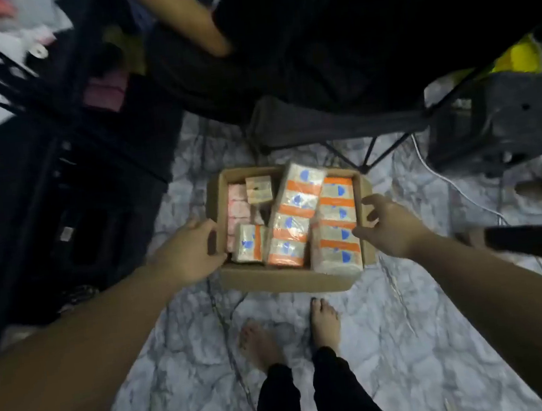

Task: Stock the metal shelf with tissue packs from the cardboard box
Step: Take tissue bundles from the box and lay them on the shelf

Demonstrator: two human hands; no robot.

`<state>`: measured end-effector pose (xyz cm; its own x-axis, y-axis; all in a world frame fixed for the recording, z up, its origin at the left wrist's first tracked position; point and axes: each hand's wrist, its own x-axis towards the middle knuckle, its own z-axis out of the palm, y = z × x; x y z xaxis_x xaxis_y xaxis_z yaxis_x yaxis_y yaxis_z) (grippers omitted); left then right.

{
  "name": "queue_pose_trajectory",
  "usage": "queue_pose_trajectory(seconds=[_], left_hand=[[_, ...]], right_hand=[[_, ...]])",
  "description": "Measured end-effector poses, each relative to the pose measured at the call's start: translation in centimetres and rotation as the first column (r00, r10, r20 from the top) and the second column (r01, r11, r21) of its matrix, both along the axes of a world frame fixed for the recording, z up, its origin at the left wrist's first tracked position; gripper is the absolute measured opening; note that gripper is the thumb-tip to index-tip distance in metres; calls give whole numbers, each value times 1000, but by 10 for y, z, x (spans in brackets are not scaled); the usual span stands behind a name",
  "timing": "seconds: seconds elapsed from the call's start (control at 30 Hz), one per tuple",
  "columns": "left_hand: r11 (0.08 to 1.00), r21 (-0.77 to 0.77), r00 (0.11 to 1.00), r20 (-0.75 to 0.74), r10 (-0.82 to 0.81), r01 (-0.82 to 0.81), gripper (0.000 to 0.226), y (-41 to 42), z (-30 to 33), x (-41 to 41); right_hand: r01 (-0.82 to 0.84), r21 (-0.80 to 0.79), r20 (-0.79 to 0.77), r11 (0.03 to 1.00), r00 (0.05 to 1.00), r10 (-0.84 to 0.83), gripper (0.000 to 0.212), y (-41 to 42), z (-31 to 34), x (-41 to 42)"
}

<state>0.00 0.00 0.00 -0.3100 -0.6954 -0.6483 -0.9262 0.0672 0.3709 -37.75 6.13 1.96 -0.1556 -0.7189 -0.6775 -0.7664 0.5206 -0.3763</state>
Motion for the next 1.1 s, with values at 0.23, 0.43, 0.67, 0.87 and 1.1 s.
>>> queue_pose_trajectory(seconds=[0.23,0.43,0.67,0.87,1.1], left_hand=[[995,-77,989,130,67,-57,58,-10,-113,-13],[967,-116,965,106,241,-229,75,-20,-174,-24],[907,-203,929,-54,366,-369,78,-27,-200,-21],[879,-148,891,-100,443,-453,66,-36,-197,-17],[835,-67,828,-194,525,-545,62,-13,-187,5]], right_hand=[[248,-1,-59,969,967,-247,77,0,-124,-21],[306,50,-124,951,947,-298,71,-5,-191,-37],[367,7,-139,930,922,-362,70,-8,-212,-37],[358,21,-139,933,925,-352,71,-14,-206,-34],[315,-1,-115,949,943,-313,70,0,-197,-26]])
